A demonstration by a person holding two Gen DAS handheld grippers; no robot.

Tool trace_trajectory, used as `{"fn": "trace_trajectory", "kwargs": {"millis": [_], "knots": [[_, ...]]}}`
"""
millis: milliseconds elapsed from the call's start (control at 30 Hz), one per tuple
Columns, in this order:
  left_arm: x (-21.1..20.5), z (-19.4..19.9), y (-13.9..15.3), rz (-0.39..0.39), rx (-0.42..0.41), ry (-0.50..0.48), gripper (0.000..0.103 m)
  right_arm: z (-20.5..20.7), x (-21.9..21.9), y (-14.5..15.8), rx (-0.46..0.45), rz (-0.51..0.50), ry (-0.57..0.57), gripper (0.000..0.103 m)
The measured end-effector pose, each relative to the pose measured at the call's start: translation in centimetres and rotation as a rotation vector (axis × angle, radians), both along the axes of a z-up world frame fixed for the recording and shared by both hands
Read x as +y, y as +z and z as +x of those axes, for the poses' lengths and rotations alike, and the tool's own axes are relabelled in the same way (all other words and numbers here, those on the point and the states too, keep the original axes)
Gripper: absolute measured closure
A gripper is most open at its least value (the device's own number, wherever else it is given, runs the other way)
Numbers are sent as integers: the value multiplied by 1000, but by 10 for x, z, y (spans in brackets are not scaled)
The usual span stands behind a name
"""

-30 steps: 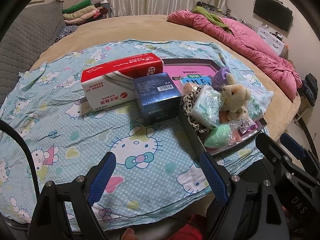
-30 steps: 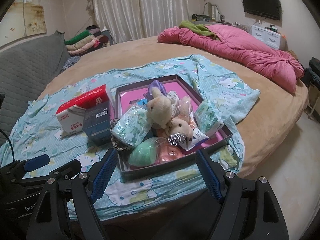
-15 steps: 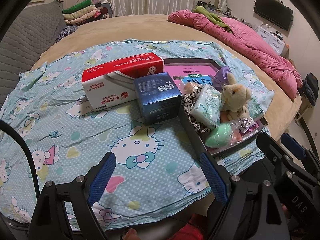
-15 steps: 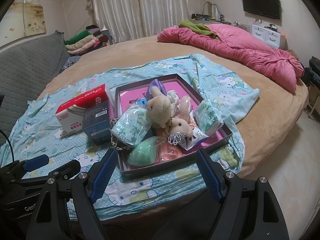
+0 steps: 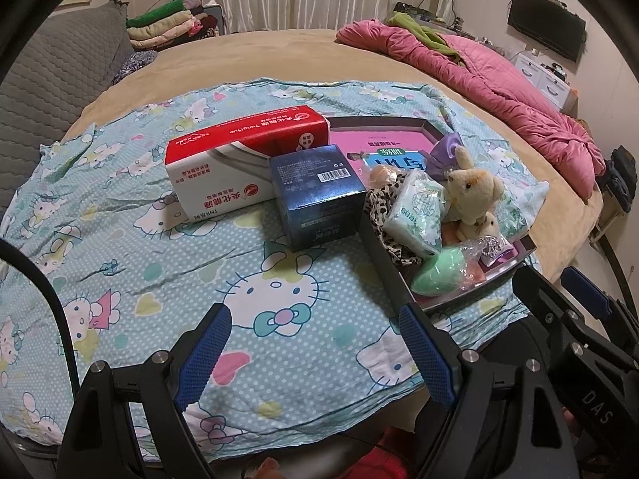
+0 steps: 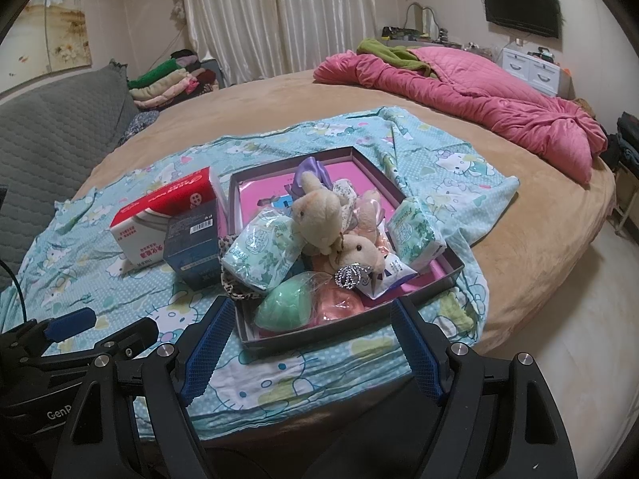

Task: Organize soft objects

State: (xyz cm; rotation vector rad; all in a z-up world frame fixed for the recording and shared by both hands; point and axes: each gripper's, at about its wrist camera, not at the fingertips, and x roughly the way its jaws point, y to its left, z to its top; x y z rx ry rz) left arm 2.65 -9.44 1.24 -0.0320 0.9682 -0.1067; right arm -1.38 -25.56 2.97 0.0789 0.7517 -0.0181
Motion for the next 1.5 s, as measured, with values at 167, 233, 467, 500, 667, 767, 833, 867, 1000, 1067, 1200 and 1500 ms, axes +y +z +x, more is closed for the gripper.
{"fn": "trace_trajectory", "kwargs": {"millis": [167,233,467,500,667,767,833,867,1000,1067,1200,1500], "knots": [[0,0,0,1,2,1,17,0,0,0,1,1,0,22],[0,0,0,2,2,2,17,0,0,0,1,1,0,22],[0,0,0,1,3,2,17,0,0,0,1,1,0,22],[1,0,0,2,2,3,17,0,0,0,1,1,0,22],[1,1,-1,3,5,6,17,-1,-1,0,1,3,-2,22],[1,1,-1,4,6,6,17,0,-1,0,1,2,-1,22],[2,0,-1,5,6,6,17,-1,-1,0,1,2,-1,22],[2,0,-1,4,7,6,17,-1,-1,0,1,2,-1,22],[2,0,-1,5,4,6,17,-1,-1,0,3,5,-4,22],[2,0,-1,8,5,7,17,-2,-3,-2,5,8,-7,22],[2,0,-2,6,6,8,17,-1,-4,-3,7,10,-8,22],[7,2,-7,0,20,27,17,0,-5,-2,12,20,-15,22]]}}
